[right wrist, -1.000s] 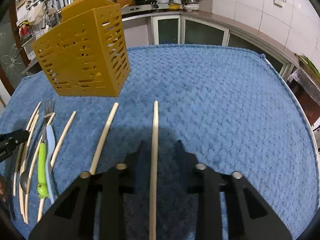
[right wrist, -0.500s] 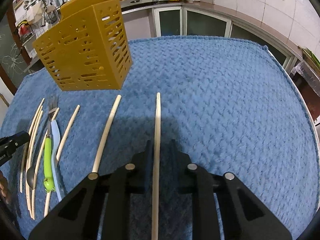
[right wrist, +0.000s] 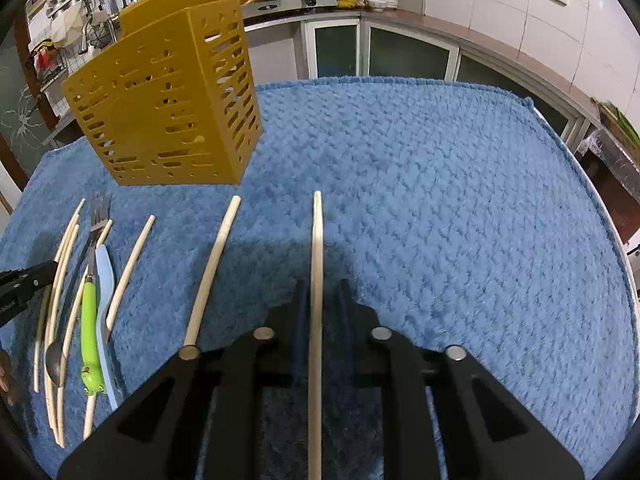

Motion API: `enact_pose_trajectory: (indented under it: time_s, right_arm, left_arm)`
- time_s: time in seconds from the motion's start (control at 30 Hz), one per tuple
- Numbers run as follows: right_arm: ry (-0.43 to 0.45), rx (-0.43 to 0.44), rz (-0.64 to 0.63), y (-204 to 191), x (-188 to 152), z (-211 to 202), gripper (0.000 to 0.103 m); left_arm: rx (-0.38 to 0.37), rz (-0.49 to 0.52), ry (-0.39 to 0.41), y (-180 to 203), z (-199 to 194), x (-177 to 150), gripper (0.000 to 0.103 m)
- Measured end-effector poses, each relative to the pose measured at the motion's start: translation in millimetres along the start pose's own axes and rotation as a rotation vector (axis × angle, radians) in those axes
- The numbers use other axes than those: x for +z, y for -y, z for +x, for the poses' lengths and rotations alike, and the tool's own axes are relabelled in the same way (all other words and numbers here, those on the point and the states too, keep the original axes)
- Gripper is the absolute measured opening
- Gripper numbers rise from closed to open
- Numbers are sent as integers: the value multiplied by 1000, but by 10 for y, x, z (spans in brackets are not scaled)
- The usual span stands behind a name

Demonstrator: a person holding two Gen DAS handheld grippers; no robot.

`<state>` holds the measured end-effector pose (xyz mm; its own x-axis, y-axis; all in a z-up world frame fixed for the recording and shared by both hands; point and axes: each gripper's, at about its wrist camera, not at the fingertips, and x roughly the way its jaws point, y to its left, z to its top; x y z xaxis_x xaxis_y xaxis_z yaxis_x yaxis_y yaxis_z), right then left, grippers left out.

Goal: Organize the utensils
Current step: 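Close the right tool on its chopstick while the left tool closes on another chopstick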

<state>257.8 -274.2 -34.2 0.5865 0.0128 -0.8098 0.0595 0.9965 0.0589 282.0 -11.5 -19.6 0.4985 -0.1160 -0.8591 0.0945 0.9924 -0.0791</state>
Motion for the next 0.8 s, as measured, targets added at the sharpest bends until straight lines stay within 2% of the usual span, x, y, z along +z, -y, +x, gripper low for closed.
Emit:
enact_pose_trajectory:
  time_s: [0.07,0.2,0.3,0.53,0.8]
  right_arm:
    - [-11,9,8,12,20,4,6]
    - [-8,37,32,52,30,-38,6]
    - [13,56,41,64,12,-136,6]
    - [76,87,36,23,-28,-384,6]
    - [85,108,42,20,-50,-459,6]
  left_arm:
    - [-13,-13,-3,-12,-1,13,5]
    - [-39,-26,13,-14,-52,12,4]
    - [-39,-14,44,16,-156,-8,4]
    - [-94,-39,99,14,-391,-42,4]
    - [-134,-64,71,-46,-409,-101,5]
